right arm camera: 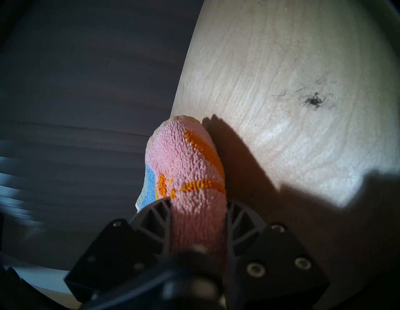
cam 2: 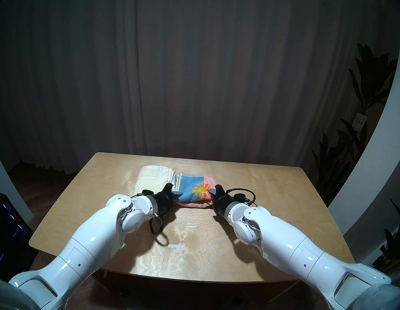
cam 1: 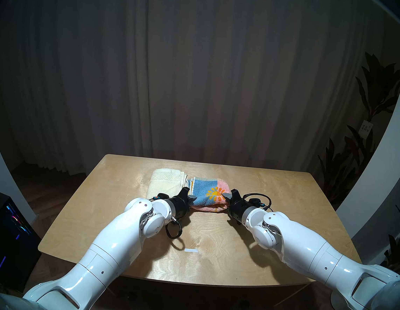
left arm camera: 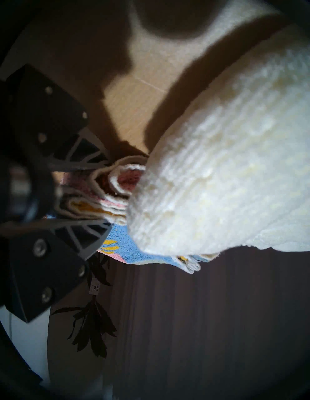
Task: Fold each towel twice and stack them on table
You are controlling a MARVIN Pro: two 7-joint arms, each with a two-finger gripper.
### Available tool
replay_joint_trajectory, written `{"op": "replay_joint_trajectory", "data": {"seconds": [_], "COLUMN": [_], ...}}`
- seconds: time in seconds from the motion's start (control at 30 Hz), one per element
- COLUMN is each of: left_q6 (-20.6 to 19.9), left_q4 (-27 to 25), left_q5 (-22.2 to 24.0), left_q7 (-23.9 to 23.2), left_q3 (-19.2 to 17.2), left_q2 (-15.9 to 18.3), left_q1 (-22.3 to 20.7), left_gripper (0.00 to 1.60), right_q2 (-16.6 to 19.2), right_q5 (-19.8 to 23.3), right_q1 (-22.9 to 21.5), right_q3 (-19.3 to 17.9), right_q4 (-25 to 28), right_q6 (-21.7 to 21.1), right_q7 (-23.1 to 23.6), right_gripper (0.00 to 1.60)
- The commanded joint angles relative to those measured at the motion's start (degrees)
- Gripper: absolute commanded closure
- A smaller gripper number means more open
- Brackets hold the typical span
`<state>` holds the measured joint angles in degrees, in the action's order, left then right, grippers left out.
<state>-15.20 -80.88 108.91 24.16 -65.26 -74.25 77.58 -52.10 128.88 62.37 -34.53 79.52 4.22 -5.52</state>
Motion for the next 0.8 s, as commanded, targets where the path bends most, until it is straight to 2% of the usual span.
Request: {"op": "replay_joint_trajectory", "data": {"seconds": [0.0, 0.53, 0.77], "left_q6": [0.12, -0.73, 0.23], "left_q4": [-1.24, -4.88, -8.46], "left_q5": [-0.22, -0.48, -0.97], "left_q7": [-1.6, -2.49, -3.0], "left_q3": [-0.19, -0.47, -1.41], "left_q2": [-0.56, -0.74, -0.43], "left_q1": [-0.76, -0.65, -0.1], "left_gripper": [1.6, 1.6, 1.6], "right_q2": [0.3, 4.85, 6.01], "right_q5": [0.52, 1.0, 1.09], "right_q1": [0.81, 1.25, 1.53], "right_q3": [-0.97, -3.74, -4.08], "right_q4": [1.62, 7.21, 8.8], "right_q6": [0.28, 1.94, 2.36], "right_q7": [2.63, 5.3, 5.69], "right_gripper": [1.6, 1.6, 1.6]}}
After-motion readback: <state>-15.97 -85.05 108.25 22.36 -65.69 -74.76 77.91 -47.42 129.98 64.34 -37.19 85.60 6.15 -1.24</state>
